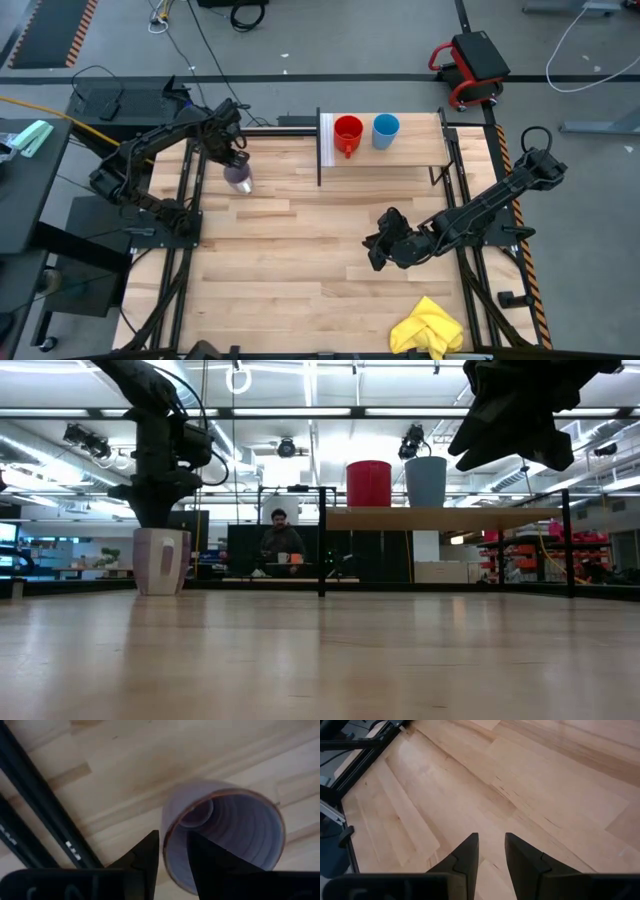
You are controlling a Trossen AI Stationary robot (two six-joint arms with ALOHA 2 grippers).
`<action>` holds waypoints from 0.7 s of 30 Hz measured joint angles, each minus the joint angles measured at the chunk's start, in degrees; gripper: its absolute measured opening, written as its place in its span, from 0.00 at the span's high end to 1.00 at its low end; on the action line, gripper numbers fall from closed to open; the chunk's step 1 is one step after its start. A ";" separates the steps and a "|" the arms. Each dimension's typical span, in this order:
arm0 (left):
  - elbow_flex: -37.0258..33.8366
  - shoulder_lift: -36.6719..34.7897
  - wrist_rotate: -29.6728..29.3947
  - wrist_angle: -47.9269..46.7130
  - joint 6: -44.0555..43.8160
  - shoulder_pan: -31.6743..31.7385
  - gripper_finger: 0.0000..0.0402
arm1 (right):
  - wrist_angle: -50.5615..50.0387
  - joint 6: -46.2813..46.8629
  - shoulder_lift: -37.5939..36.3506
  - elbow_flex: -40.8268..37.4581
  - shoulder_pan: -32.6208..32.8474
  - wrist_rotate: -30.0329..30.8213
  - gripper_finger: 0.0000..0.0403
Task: Stack small to large cups/mugs on shelf
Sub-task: Put the purple mug on the shelf
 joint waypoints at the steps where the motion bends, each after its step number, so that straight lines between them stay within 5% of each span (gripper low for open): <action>1: 0.00 0.00 -0.02 0.51 -0.24 0.00 0.73 | 0.00 0.00 0.00 0.00 0.00 0.00 0.74; 21: 0.02 0.02 -0.23 2.44 -2.95 -0.02 0.77 | 0.00 0.57 0.00 0.00 0.00 -0.02 0.74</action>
